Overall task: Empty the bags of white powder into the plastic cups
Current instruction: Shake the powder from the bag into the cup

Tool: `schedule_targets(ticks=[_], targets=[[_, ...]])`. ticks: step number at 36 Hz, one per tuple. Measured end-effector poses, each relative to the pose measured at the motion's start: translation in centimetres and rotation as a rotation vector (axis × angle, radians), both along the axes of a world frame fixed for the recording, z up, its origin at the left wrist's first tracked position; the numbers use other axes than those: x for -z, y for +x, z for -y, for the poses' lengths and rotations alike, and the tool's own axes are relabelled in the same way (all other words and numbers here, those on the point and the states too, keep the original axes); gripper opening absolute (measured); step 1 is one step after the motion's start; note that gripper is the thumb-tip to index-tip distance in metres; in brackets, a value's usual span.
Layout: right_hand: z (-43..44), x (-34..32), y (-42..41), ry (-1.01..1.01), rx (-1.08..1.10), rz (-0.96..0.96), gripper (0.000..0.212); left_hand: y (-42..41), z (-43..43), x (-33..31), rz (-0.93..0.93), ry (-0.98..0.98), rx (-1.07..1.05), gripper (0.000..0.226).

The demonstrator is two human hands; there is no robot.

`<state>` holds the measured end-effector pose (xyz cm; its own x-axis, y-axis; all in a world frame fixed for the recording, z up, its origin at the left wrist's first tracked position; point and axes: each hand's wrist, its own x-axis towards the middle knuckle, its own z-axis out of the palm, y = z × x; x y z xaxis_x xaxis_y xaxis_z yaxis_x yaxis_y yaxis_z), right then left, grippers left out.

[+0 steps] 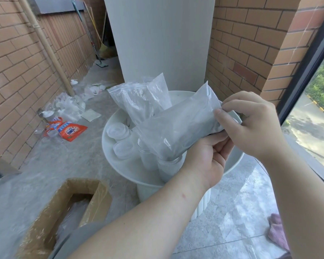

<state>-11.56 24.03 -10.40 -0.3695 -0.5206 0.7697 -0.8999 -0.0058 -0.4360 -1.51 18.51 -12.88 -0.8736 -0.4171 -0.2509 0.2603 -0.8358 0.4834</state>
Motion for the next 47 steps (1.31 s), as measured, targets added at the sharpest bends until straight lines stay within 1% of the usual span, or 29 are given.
schedule_targets(ticks=[7,18,25,37,47], targets=[[0.3,0.0,0.1,-0.021,-0.001,-0.045,0.018,0.0,-0.1,0.1,-0.004,0.000,-0.012,0.024],[1.4,-0.1,1.0,-0.123,0.060,-0.159,0.026,0.1,-0.3,-0.2,0.003,0.002,-0.048,0.034],[2.2,0.0,1.8,-0.147,0.094,-0.232,0.027,0.5,-0.4,-0.7,0.081,0.025,-0.071,0.037],[2.3,0.1,1.9,-0.146,0.096,-0.253,0.027,0.8,-0.8,-1.7,0.180,-0.032,-0.057,0.042],[2.5,0.0,1.9,-0.164,0.121,-0.246,0.029,0.9,-0.8,-1.5,0.186,-0.038,-0.062,0.040]])
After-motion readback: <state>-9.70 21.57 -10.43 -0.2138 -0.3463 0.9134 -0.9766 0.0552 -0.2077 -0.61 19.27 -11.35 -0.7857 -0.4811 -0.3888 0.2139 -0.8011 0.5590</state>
